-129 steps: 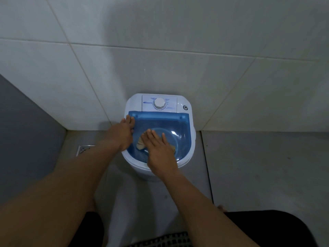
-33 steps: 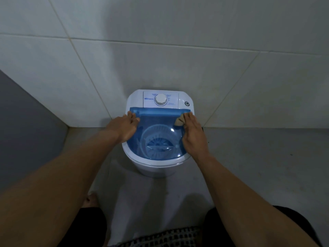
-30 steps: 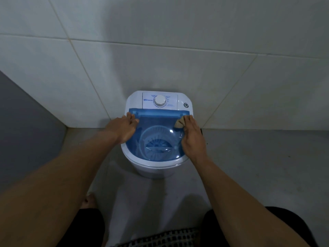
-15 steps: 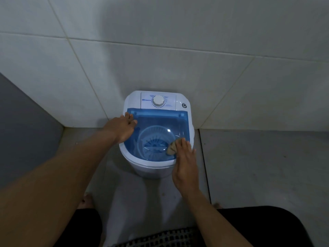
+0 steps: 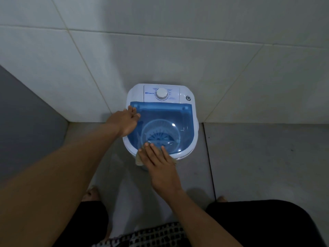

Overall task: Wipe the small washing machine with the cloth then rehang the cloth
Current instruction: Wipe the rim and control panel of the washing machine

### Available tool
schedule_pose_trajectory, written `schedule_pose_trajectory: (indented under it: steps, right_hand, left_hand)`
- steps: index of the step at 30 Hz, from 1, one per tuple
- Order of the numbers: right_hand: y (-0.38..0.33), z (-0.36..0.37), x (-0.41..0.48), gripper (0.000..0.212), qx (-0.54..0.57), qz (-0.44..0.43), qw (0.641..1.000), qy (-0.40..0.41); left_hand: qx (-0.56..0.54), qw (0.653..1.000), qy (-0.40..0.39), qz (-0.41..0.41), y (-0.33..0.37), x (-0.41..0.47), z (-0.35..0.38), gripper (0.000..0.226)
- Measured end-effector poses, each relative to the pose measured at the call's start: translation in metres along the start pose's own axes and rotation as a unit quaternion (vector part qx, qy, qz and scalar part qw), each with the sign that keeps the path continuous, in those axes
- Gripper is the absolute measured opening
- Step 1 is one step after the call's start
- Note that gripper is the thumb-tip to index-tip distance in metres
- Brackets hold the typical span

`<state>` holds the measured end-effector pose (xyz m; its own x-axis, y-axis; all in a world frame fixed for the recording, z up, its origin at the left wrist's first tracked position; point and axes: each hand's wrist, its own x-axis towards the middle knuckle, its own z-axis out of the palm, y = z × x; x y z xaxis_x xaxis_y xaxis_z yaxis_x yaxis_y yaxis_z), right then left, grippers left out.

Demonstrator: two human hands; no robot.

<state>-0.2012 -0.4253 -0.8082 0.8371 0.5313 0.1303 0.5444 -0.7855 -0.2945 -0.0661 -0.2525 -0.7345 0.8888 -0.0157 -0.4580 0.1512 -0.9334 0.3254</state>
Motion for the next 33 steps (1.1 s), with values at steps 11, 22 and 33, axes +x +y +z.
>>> schedule_pose_trajectory:
  steps: [11,22,33]
  right_hand:
    - [0.076,-0.027,-0.033,0.080,0.050,0.047,0.997,0.024]
    - [0.141,-0.063,0.030,0.060,0.115,0.191,0.974,0.043]
    - [0.063,-0.027,-0.014,0.061,-0.054,0.014,0.998,0.021]
  left_hand:
    - [0.004,1.000,0.001,-0.003,-0.001,0.001,0.000,0.060]
    - [0.001,1.000,0.002,-0.019,0.003,-0.002,-0.001,0.059]
    - [-0.036,0.998,-0.016,-0.040,0.009,-0.007,-0.015,0.072]
